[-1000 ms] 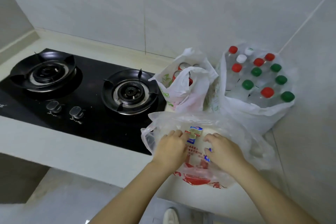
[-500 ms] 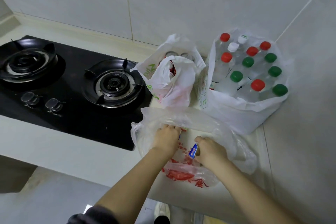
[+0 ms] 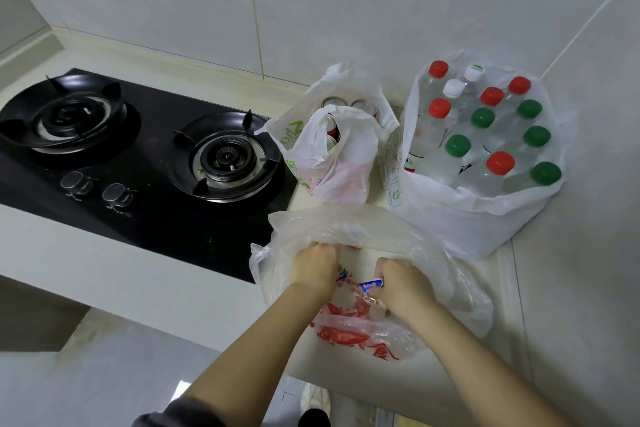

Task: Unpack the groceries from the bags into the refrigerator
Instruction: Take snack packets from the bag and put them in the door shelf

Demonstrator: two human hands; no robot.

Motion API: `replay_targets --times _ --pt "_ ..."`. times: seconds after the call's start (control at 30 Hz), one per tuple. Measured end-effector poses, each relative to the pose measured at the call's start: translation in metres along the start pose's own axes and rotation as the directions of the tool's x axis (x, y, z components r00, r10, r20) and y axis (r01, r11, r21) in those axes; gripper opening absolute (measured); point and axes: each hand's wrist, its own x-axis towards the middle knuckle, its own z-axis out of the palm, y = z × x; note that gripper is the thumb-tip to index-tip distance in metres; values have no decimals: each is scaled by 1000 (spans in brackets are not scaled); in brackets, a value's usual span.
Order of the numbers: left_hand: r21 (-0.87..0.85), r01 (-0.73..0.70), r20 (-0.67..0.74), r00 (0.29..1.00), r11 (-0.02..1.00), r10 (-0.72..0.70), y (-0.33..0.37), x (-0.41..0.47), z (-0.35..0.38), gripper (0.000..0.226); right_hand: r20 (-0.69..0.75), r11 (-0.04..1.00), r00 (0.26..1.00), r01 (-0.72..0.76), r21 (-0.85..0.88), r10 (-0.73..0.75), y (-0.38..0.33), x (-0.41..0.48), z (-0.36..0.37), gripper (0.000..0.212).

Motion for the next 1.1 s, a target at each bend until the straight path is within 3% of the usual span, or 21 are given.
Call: replay_targets --times 0.13,0.33,0.5,0.63,0.77,0.87,1.1 --pt "-199 26 -60 997 980 -39 1 -11 -13 11 -31 981 999 14 192 -8 -2 0 -11 19" --pt "-464 132 -90 977 876 -194 -7 -41 -28 11 -67 936 996 72 343 -52 -12 -2 -22 9" --pt "-698 217 -48 937 683 -347 -25 -71 -32 13 -68 881 993 114 459 -93 -32 -4 -23 8" --pt "-898 206 6 889 389 -457 -40 -99 -34 9 -55 750 987 148 645 -148 -58 -12 -25 8" --pt "-977 142 21 805 157 -593 -59 -134 -34 16 14 561 977 110 820 -212 -91 -23 -24 10" --pt "-995 88 39 743 40 -668 -72 -159 -37 18 25 474 960 116 873 -280 -115 -33 -24 7" --pt "-1000 21 0 606 17 -795 -108 -238 -37 18 47 460 871 212 862 -489 -185 -76 -17 9"
